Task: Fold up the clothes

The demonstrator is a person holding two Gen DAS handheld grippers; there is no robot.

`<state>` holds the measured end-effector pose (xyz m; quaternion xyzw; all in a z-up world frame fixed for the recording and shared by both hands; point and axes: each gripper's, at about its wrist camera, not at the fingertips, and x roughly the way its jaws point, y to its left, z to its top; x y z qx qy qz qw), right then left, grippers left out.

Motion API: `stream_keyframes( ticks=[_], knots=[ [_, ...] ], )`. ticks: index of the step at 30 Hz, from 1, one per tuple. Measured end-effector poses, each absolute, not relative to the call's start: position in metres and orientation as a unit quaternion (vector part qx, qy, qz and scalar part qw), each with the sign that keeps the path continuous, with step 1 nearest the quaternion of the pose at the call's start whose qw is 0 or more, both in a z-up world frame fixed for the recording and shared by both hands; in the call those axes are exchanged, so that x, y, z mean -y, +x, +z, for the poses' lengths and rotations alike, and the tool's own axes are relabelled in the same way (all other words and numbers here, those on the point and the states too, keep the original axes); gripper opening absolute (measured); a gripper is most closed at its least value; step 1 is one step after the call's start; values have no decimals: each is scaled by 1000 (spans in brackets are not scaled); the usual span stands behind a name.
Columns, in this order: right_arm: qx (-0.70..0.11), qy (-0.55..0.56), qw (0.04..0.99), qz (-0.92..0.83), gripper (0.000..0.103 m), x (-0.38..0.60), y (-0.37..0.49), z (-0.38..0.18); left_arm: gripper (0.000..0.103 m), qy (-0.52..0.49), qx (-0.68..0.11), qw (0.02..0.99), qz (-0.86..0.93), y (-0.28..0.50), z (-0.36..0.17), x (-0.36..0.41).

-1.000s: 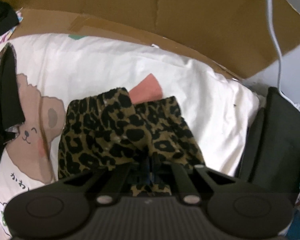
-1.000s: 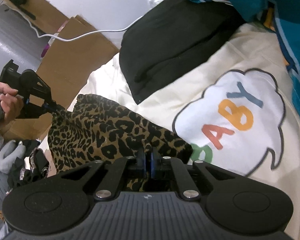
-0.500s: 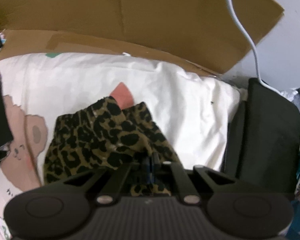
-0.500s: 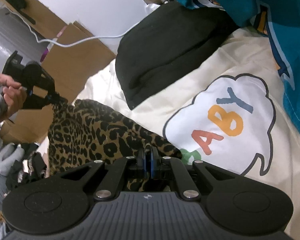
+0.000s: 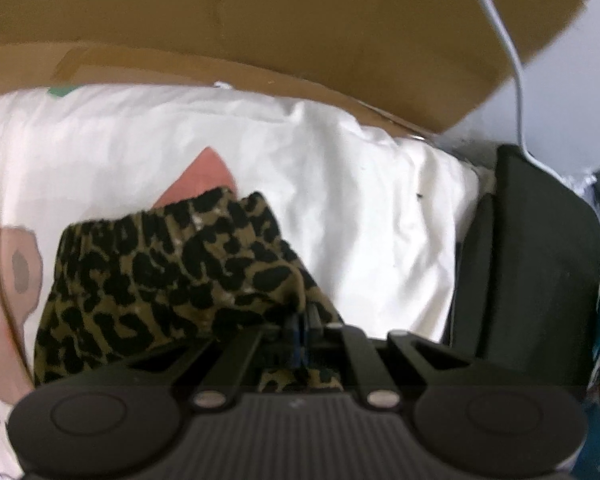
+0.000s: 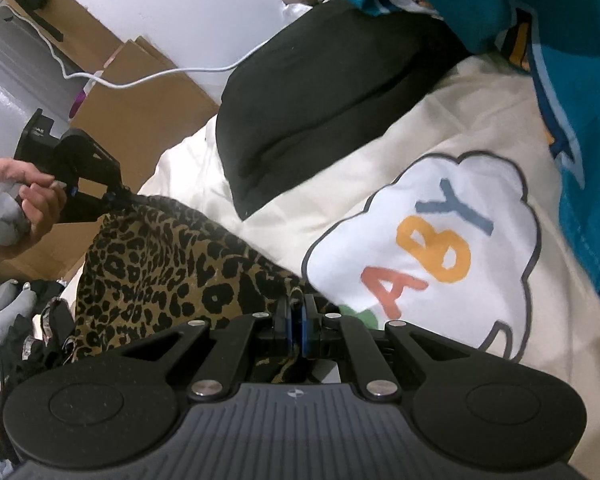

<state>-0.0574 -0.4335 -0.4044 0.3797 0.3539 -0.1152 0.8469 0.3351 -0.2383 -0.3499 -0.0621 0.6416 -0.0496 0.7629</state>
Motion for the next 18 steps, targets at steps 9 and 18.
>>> stream_keyframes(
  ticks=[9,18],
  knots=[
    [-366,376,842,-122,2,437,-57,-402,2,-37,-640,765,-64,347,-352,259],
    [-389,389,825,-132,2,446,-57,-415,3,-59,-641,762,-69,345,-376,261]
  ],
)
